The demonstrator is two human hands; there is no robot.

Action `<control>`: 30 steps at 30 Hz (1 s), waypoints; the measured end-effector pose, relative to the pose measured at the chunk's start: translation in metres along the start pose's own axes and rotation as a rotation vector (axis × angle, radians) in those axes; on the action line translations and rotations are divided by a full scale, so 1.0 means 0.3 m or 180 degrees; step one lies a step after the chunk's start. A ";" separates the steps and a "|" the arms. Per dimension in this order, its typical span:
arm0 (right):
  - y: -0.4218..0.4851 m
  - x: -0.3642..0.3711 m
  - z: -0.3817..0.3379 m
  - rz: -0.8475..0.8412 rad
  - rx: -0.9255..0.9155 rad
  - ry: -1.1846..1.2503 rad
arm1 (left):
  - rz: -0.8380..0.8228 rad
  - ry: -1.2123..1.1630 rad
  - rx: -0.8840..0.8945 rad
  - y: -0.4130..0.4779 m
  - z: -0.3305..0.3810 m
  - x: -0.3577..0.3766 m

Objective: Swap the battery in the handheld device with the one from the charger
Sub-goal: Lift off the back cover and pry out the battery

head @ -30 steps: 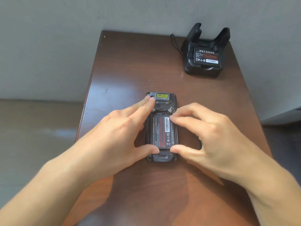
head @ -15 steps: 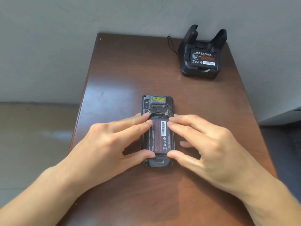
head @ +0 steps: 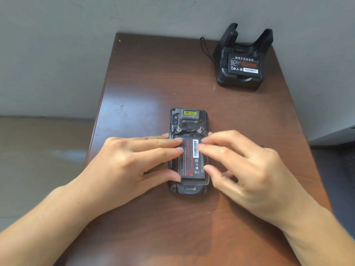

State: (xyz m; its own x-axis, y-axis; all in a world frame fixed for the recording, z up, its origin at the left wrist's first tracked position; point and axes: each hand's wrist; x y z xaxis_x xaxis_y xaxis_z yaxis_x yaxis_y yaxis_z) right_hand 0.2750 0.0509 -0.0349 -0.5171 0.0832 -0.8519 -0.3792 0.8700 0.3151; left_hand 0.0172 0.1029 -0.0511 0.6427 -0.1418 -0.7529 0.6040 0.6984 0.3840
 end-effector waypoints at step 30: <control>-0.001 -0.013 0.006 -0.0001 -0.0011 0.0176 | -0.0366 -0.0031 -0.0115 0.012 0.026 -0.027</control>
State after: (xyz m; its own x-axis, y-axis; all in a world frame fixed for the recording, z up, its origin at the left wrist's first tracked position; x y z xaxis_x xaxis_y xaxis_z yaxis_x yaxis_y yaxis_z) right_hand 0.2785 0.0510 -0.0323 -0.5586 0.0558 -0.8276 -0.3819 0.8684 0.3163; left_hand 0.0177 0.1011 -0.0396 0.5748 -0.2293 -0.7855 0.6568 0.7018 0.2757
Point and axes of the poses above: each hand's wrist, its own y-axis towards the middle knuckle, its own x-axis out of the palm, z = x × y, and after that the axes turned 4 degrees about z, right-handed
